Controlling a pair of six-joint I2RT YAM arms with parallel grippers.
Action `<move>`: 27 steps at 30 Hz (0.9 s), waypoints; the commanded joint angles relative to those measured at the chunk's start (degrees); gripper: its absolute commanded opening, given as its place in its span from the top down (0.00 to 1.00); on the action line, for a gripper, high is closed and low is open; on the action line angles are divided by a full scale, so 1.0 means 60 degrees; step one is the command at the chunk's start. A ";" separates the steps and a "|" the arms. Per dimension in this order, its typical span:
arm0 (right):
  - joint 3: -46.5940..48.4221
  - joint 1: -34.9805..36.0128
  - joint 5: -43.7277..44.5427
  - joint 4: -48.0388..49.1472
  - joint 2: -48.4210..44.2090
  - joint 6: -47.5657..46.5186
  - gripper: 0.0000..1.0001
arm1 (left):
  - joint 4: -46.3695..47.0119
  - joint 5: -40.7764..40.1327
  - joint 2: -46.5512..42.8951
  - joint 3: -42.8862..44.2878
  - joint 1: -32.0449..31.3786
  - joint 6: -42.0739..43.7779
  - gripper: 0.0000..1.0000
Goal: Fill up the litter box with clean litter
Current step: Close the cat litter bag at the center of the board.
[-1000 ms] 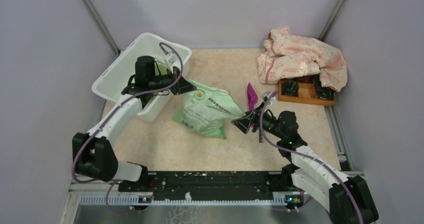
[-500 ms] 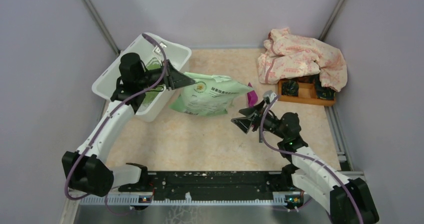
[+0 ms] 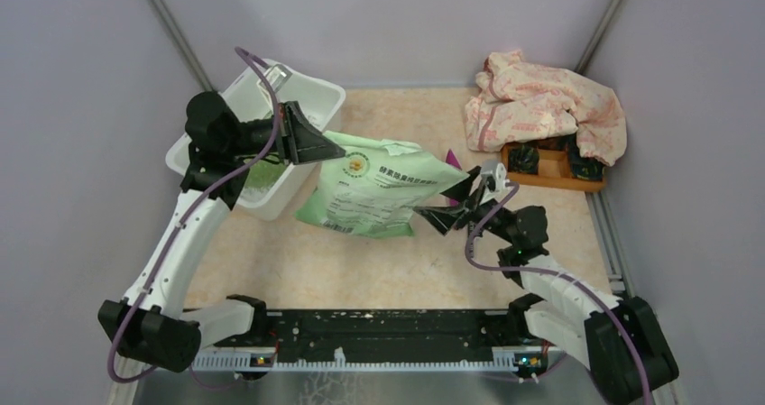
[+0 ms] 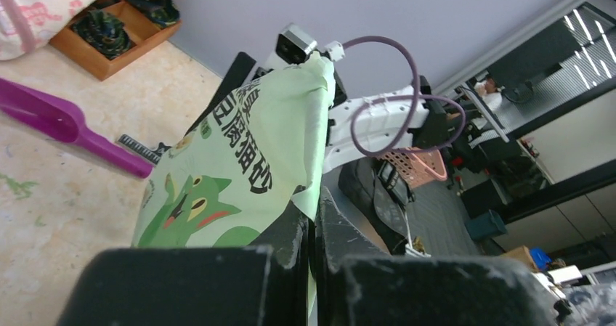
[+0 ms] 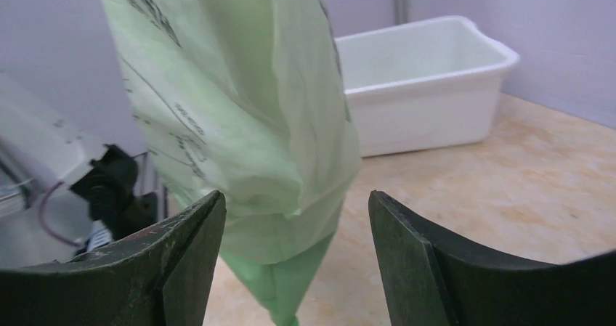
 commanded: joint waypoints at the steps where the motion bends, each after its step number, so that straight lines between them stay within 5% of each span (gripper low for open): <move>1: 0.0977 -0.0070 -0.2411 0.3998 0.1138 0.2212 0.29 | 0.2003 0.0578 -0.0363 0.0582 0.0097 -0.1368 1.00; 4: 0.1389 -0.0070 -0.3208 0.6543 0.2304 0.4306 0.32 | 0.2748 0.0731 -0.0311 0.0573 0.0131 -0.1951 1.00; 11: 0.1997 0.0150 -0.3378 0.6614 0.2567 0.4598 0.44 | 0.4794 0.0880 -0.0072 0.0269 0.0194 -0.3549 1.00; 18: 0.2274 0.0121 -0.2999 0.6456 0.2484 0.4736 1.00 | 0.6747 0.0882 0.0245 0.0097 0.0387 -0.5113 1.00; 27: 0.1764 -0.0085 -0.2761 0.3579 0.0520 0.3444 1.00 | 0.6573 0.0503 -0.0209 -0.0685 0.1986 -0.5252 0.99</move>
